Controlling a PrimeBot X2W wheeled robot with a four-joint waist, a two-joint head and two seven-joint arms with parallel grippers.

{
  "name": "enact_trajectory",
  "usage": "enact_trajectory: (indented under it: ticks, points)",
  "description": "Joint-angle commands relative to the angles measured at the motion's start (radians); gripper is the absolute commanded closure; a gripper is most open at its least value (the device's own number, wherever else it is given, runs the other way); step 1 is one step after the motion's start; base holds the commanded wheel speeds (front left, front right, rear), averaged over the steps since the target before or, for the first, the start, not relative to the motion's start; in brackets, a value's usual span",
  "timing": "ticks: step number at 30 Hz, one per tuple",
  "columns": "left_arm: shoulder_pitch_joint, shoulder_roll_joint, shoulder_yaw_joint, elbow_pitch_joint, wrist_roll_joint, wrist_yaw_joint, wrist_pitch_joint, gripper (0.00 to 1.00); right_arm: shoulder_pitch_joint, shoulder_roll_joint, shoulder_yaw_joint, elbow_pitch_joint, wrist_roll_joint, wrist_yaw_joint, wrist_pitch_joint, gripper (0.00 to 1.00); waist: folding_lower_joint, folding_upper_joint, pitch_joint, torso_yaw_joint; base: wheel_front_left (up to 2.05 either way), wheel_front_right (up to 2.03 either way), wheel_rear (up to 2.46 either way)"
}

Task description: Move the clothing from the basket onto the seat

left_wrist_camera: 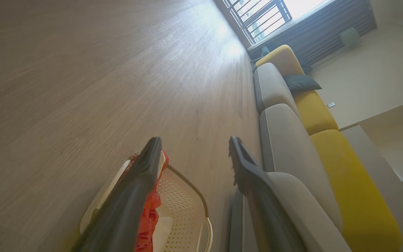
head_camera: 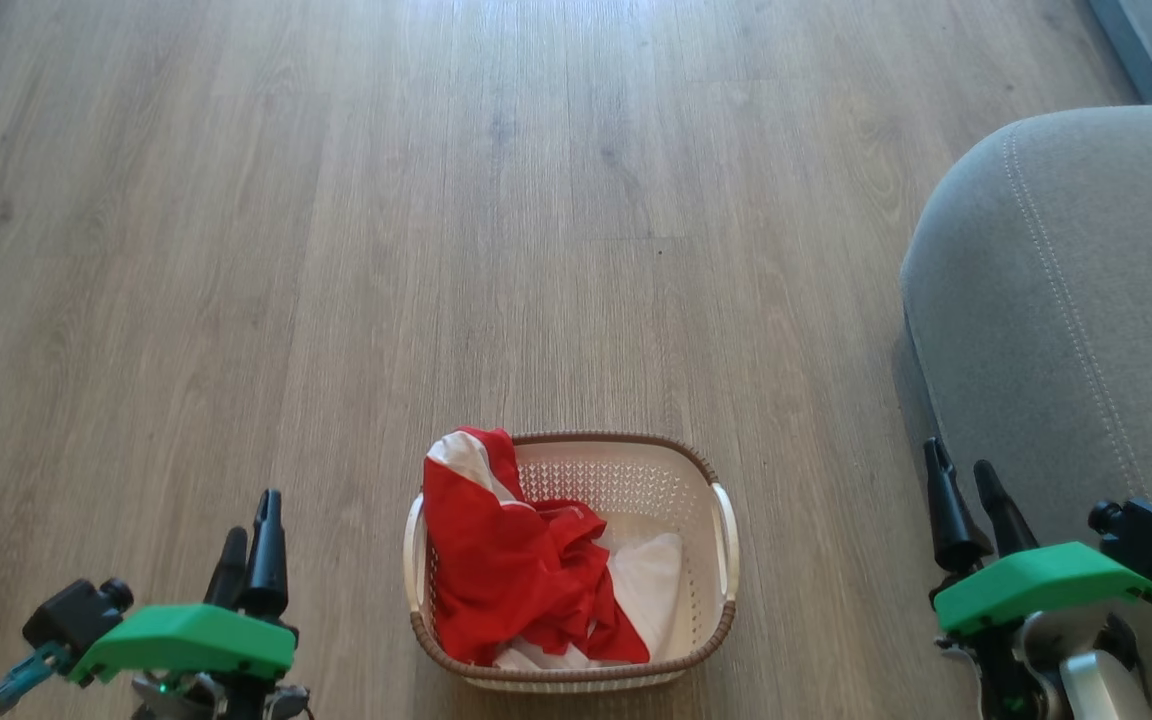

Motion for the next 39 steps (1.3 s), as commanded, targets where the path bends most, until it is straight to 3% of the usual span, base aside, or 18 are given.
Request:
enact_trajectory:
  ticks: [1,39]
  points:
    - [-0.045,0.01,0.011,-0.037,0.031,0.007,-0.013,0.0,-0.059,-0.008,0.014,-0.036,-0.046,0.0,-0.019,0.0,0.0,0.0,0.0,0.0,0.0,0.0,0.0]
    - [-0.05,0.013,-0.019,-0.029,0.376,0.049,-0.122,0.0,-0.11,-0.01,0.087,0.038,-0.554,0.0,-0.128,0.0,0.0,0.0,0.002,-0.001,0.0,0.0,0.0]
